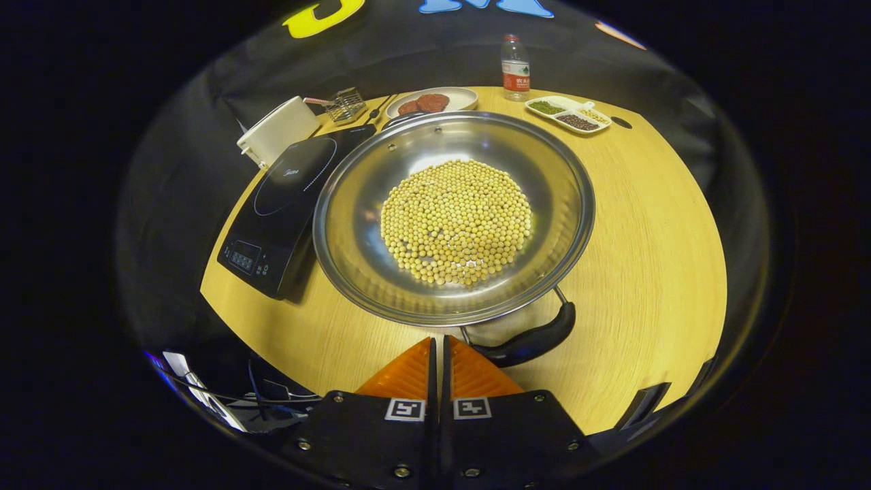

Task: First push the handle of the pot to place it horizontally, then grasp the pot with both hands and set it on the induction cooktop.

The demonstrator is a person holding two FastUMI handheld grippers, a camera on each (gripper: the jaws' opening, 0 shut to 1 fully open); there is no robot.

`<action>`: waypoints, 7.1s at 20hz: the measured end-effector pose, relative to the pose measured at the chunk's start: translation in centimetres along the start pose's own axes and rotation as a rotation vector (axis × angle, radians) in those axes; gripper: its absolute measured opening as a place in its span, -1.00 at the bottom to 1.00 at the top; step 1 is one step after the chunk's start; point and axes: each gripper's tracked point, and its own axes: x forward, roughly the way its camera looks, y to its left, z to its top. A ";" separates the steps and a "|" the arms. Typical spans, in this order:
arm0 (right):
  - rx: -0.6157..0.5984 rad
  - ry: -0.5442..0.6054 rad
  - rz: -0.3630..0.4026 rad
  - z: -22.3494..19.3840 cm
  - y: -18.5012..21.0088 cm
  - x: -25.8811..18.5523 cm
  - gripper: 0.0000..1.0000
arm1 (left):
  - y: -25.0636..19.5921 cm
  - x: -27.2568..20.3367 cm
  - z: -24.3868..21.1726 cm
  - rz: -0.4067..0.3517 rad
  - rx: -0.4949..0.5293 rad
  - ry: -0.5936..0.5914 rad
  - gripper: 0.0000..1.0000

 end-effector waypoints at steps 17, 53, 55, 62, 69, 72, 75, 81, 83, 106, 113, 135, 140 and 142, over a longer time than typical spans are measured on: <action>-0.029 -0.026 -0.096 2.5 -9.0 -0.6 -0.98 | -3.6 -0.6 -0.7 -0.021 0.049 0.028 0.99; -0.099 -0.186 -0.175 10.7 -19.2 -1.5 -0.46 | -10.5 3.4 -8.6 -0.071 0.038 0.186 0.99; -0.069 -0.259 -0.230 11.5 -19.5 -3.0 0.51 | -10.8 4.7 -9.7 -0.120 0.029 0.207 0.99; 0.023 -0.474 -0.266 14.1 -17.7 -5.7 0.56 | -12.2 9.1 -16.6 -0.240 0.033 0.312 0.94; 0.111 -0.436 -0.284 14.0 -18.4 -1.5 0.56 | -12.6 12.9 -24.7 -0.257 0.042 0.450 0.95; 0.137 -0.413 -0.295 14.2 -19.1 0.4 0.56 | -12.4 13.9 -27.5 -0.255 0.058 0.500 0.95; 0.149 -0.402 -0.301 14.5 -19.3 1.6 0.56 | -12.0 14.4 -30.6 -0.253 0.069 0.558 0.99; 0.145 -0.359 -0.324 14.8 -19.8 4.0 0.56 | -11.5 14.8 -34.1 -0.254 0.089 0.627 1.00; 0.145 -0.355 -0.326 15.1 -20.0 4.5 0.56 | -11.6 15.1 -34.2 -0.259 0.084 0.632 0.98; 0.203 -0.319 -0.247 14.4 -17.1 2.2 0.19 | -11.0 15.0 -30.3 -0.259 0.119 0.642 0.36; 0.168 -0.344 -0.234 14.5 -12.9 -1.2 0.19 | -7.3 12.8 -26.1 -0.238 0.100 0.642 0.24; 0.114 -0.331 -0.203 16.7 3.4 0.8 0.19 | 11.2 12.5 -23.3 -0.173 0.069 0.663 0.30; 0.093 -0.313 -0.200 17.3 6.7 2.2 0.19 | 14.9 13.0 -23.9 -0.151 0.057 0.667 0.29; 0.085 -0.308 -0.198 17.7 7.7 2.7 0.18 | 16.2 13.3 -24.0 -0.144 0.053 0.668 0.29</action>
